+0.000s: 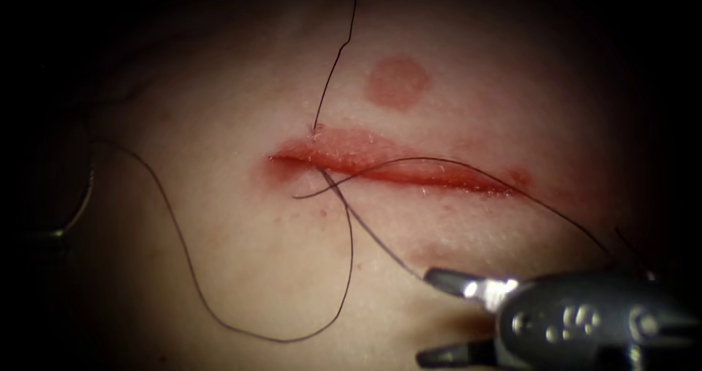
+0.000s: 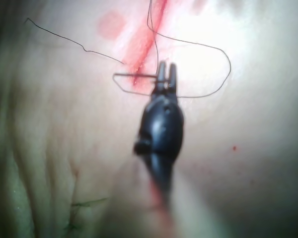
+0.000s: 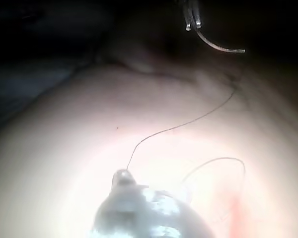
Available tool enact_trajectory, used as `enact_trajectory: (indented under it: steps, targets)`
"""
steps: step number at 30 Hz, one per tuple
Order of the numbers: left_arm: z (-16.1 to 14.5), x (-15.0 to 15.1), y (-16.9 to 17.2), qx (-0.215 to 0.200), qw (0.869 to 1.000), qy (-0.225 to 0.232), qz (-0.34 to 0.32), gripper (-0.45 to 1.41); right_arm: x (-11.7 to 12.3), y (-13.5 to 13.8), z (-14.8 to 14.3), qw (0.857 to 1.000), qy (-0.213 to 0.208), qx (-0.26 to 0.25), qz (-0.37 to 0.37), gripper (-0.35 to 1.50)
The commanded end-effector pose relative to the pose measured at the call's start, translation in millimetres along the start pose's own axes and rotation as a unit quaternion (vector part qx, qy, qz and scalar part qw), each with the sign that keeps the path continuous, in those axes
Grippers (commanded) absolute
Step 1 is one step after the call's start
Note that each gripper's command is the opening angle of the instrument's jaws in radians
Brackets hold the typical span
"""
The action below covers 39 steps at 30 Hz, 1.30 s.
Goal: Wound Closure
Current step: Use the right gripper to pull the suture through.
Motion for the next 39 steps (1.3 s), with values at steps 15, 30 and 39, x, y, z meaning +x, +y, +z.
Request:
enact_trajectory:
  steps: [15, 30, 39]
  targets:
    - [0.7, -0.8, 0.2, -0.001, 1.0, 0.001, 0.0, -0.35, -5.1, -1.9, 5.1, 0.955, 0.118, 0.109, 0.249, 1.25]
    - [0.7, -0.8, 0.3, 0.0, 1.0, 0.001, -0.003, -0.35, -23.6, -5.8, 22.2, 0.97, -0.021, 0.088, 0.224, 1.3]
    - [0.7, -0.9, 0.3, -0.001, 1.0, 0.001, -0.003, -0.35, -31.8, -4.4, 22.6, 0.976, -0.18, -0.033, 0.119, 1.47]
